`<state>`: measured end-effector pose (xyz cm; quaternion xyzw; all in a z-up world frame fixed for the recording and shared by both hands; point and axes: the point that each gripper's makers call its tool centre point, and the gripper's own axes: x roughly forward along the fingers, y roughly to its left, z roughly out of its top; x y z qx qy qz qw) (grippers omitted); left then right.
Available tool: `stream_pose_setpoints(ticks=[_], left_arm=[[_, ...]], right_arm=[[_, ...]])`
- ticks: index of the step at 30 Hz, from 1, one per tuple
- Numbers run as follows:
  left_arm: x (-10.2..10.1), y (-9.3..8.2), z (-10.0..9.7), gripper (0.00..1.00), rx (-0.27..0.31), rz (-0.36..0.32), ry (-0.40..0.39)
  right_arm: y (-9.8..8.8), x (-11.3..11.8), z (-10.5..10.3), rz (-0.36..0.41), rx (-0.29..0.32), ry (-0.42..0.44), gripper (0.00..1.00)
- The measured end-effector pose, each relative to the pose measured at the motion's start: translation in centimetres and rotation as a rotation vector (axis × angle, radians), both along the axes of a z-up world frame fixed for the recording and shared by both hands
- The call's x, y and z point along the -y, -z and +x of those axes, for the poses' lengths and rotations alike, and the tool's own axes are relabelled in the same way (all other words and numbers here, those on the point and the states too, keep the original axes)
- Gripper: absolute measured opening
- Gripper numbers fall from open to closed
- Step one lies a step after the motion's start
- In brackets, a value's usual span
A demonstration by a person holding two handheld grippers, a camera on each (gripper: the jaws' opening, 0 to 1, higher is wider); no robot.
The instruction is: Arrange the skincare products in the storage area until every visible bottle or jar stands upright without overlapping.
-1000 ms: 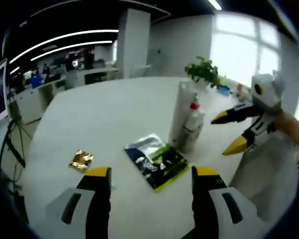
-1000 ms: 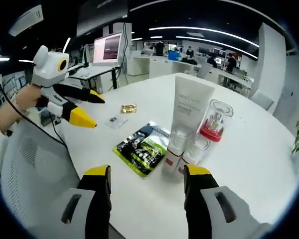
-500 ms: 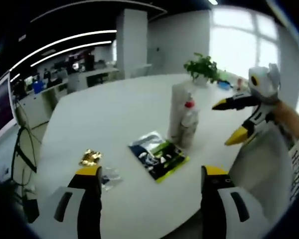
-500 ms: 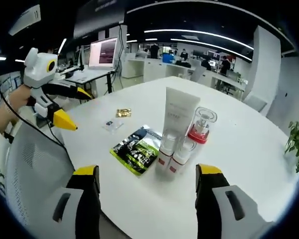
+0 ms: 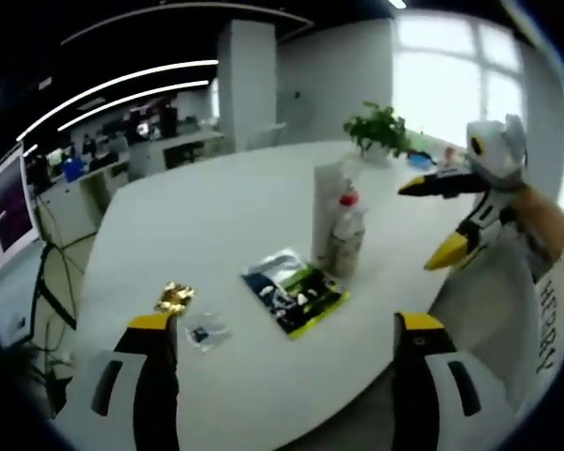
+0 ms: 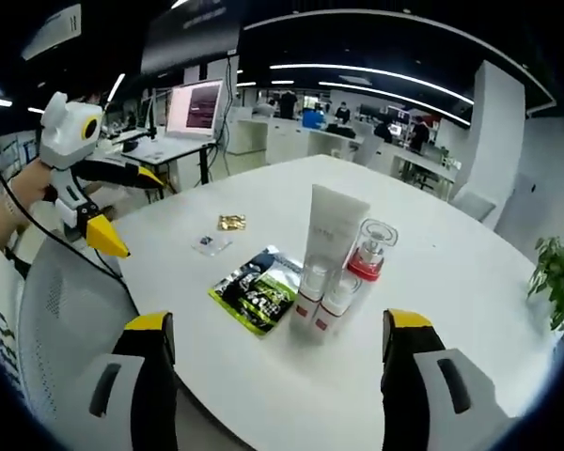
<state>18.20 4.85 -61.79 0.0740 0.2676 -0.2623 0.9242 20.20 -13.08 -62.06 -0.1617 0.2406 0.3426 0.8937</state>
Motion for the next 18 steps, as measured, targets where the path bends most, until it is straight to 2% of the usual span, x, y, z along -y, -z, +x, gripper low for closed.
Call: stream_pose_setpoints(ticks=[6,18], left_arm=[[-0.49,-0.02,-0.16,0.94,0.001,0.013,-0.003],[-0.20,0.01,-0.28,0.99,-0.003,0.009,0.017]], right_arm=[[0.02,-0.10,-0.41,-0.003,0.001,-0.006,0.93],[0.11,-0.01,-0.76,-0.018,0.011,-0.008,1.00]])
